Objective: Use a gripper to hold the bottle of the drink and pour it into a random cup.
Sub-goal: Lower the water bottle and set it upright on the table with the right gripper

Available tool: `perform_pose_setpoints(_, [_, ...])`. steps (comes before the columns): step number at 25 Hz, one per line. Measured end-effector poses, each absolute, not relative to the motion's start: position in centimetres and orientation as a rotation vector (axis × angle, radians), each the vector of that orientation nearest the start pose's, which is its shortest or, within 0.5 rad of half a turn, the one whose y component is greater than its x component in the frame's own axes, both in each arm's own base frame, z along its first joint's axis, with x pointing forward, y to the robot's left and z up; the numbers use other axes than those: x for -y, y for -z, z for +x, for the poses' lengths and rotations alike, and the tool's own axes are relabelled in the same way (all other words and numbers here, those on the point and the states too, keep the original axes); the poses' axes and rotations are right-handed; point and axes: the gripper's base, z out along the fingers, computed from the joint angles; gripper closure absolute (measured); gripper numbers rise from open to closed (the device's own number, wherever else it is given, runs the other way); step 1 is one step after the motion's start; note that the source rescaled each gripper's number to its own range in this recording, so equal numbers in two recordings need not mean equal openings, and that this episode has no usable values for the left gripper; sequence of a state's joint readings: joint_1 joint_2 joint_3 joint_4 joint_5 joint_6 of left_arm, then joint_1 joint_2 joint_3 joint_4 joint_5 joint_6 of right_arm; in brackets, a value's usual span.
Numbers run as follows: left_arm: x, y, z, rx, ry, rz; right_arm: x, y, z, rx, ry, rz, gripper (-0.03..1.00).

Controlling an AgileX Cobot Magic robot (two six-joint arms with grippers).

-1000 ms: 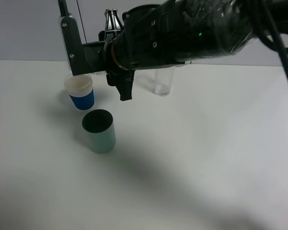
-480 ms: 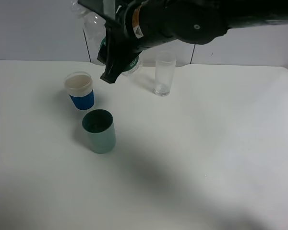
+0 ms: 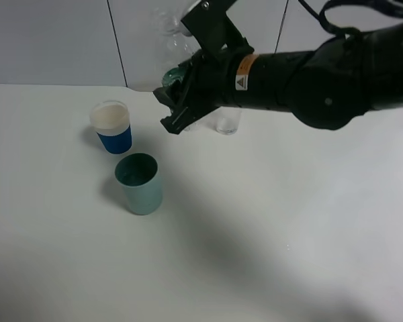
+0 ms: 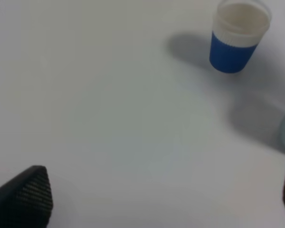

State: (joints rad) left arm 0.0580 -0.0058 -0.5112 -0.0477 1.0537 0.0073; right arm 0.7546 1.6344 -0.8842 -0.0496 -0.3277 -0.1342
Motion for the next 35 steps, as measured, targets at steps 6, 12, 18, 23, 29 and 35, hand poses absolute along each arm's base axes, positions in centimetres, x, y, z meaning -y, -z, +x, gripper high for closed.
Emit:
perform_pose_setpoints(6, [0.4,-28.1,-0.7,-2.019,0.015,-0.049,-21.6,-21.1,25.4,-1.702,-0.387,-0.770,0.97])
perform_pose_setpoints(12, [0.4,-28.1,-0.7,-2.019,0.015,-0.049,-19.4,-19.4,25.3,-1.702,-0.408,-0.649,0.97])
perform_pose_setpoints(18, [0.4,-28.1,-0.7,-2.019,0.015,-0.049,-19.2,-17.0,25.9,-1.760,-0.397,-0.638,0.97])
perform_pose_setpoints(23, [0.4,-28.1,-0.7,-2.019,0.015,-0.049,-19.4,-15.2,26.5,-1.759,-0.393,-0.593,0.97])
perform_pose_setpoints(29, [0.4,-28.1,-0.7,-2.019,0.015,-0.049,-19.5,-13.0,26.7,-1.789,-0.381,-0.594,0.97])
perform_pose_setpoints(35, [0.4,-28.1,-0.7,-2.019,0.015,-0.049,-19.5,-12.1,26.8,-1.815,-0.377,-0.596,0.97])
